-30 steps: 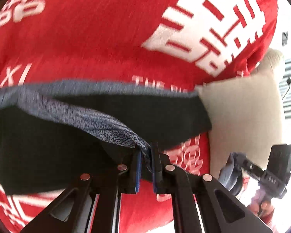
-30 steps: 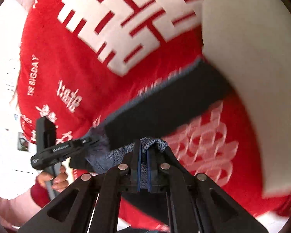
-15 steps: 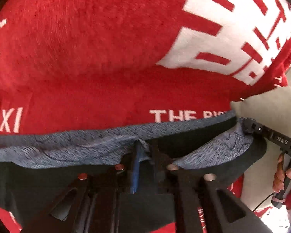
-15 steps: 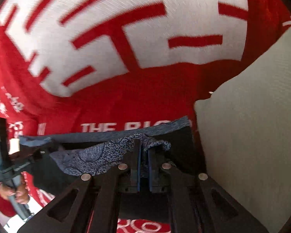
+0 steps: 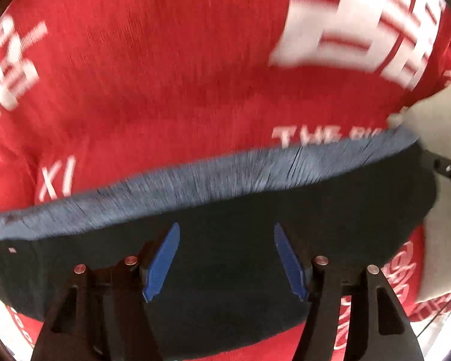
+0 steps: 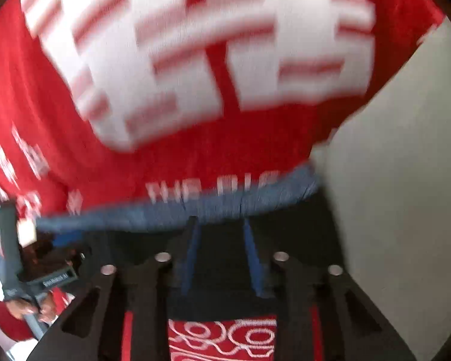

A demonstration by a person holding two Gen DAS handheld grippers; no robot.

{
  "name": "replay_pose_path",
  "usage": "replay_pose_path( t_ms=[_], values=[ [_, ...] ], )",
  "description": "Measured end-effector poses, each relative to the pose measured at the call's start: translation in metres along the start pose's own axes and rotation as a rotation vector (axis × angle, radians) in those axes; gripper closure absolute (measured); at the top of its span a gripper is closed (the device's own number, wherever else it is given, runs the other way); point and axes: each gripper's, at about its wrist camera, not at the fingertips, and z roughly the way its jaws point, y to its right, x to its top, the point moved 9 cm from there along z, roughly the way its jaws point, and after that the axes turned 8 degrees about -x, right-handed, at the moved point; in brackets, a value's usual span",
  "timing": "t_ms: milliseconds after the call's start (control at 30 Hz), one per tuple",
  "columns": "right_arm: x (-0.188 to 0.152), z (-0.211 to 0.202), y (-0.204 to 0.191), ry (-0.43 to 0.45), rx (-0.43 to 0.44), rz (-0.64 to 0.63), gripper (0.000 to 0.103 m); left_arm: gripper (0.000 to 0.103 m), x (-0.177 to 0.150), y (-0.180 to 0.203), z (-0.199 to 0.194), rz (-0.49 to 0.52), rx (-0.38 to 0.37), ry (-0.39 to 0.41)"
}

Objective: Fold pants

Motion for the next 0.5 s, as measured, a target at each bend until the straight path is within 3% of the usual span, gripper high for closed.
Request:
replay_pose_path(
  t_ms=[100,167,333,433,500],
  values=[
    [-0.011,0.042,0.011,-0.036,-0.113,-0.037,0.078,0.034,-0.006,-0.007,0.022,-0.043,0.014,-0.006],
    [-0.006,0.06,0.029,-0.032,-0.171,-0.001,0.082,0.03,-0.001,-0.01,0.024,-0.058,0.013,0.031],
    [0.031,0.063,0.053,0.045,-0.194,0.06,0.081,0.027,0.009,-0.012,0.025,-0.04,0.03,0.045],
    [0.036,0.069,0.054,0.015,-0.218,0.061,0.078,0.027,0.019,-0.023,0.019,-0.054,0.046,0.064],
    [0.033,0.06,0.046,0.018,-0.189,0.078,0.075,0.027,0.024,-0.04,0.011,-0.108,0.047,0.079]
  ],
)
